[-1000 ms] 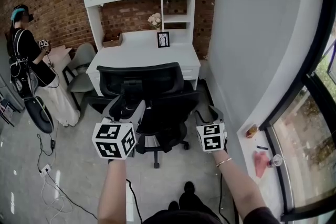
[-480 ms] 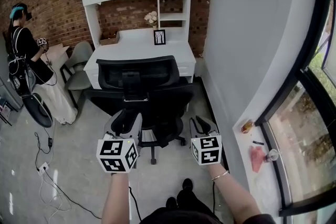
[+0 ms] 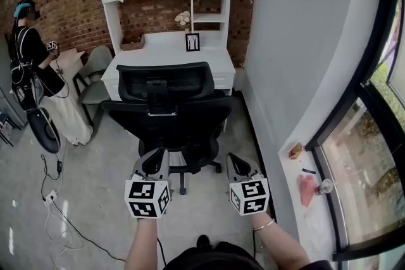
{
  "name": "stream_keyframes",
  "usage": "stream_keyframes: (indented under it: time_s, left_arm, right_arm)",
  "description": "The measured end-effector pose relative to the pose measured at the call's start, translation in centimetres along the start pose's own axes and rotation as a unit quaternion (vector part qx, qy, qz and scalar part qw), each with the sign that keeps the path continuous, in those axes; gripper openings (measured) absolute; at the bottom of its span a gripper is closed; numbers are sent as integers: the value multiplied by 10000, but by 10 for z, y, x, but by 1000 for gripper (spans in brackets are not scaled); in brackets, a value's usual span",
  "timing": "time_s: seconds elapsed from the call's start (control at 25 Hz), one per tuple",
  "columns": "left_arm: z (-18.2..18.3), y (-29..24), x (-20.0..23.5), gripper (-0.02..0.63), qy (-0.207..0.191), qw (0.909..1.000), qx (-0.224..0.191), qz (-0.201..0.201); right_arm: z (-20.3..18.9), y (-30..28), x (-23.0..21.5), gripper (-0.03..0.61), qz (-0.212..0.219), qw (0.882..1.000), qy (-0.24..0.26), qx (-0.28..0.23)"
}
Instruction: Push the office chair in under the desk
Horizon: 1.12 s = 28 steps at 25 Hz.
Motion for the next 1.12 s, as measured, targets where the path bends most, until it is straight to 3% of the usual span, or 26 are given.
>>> stream_keyframes:
  time_s: [0.6, 1.12]
  left_arm:
    - [-44, 41, -60, 9, 347, 9983, 454, 149]
    - [-50, 67, -98, 9, 403, 9978, 485, 197]
  right_arm:
    - [-9, 72, 2, 5, 441, 9987, -246, -47]
    - [-21, 124, -8, 5, 404, 9980, -479, -49]
Point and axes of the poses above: the fingertips, and each gripper's own axes: y backward along the fingers, x to its left, z out of its top, the point moved 10 cm from there along y, backward along the fingers, and after that the axes turned 6 degrees about -z, right-handed, at the moved point
